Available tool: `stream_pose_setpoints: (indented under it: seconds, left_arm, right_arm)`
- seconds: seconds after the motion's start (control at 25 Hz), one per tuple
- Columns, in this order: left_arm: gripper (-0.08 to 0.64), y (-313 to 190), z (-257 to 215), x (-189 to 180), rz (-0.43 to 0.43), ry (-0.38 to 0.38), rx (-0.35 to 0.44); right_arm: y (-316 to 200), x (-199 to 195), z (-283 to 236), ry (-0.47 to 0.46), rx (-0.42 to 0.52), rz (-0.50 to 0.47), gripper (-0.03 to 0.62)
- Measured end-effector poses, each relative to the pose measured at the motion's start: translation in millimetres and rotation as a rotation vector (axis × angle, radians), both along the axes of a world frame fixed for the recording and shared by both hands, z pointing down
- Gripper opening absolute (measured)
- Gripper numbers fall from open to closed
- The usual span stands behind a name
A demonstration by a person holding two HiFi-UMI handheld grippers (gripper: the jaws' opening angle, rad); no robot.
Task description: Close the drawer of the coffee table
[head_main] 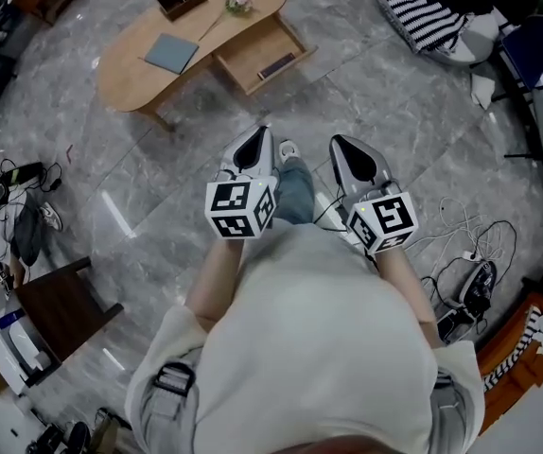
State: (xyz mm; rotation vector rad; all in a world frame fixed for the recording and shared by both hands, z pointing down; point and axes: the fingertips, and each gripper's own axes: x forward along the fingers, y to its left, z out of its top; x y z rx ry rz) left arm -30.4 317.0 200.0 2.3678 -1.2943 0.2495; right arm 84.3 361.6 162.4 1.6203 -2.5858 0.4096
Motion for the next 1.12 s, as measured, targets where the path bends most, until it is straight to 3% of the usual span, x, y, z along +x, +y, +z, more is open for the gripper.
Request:
stream_pose_setpoints:
  seconds: [0.44,0.76,1.12]
  left_arm:
    - [-0.003,-104.9,12.0,0.9,-0.088,-0.015,-0.038]
    - [-0.003,-183.8,12.5,6.1,-0.137,0.019,-0.074]
    - [-0.003,-241.3,27.9,-3.4,-0.204,0.006,-0.102]
  right_arm:
    - [-117.7,23.0,-5.2,0.023,-0.011,-0.069,-0.002]
    - [-212.9,23.0,-6.0,0.056,-0.027,-0.154,-0.002]
    - [-288.9,29.5,11.7,0.044,-0.056,-0.184,-0.002]
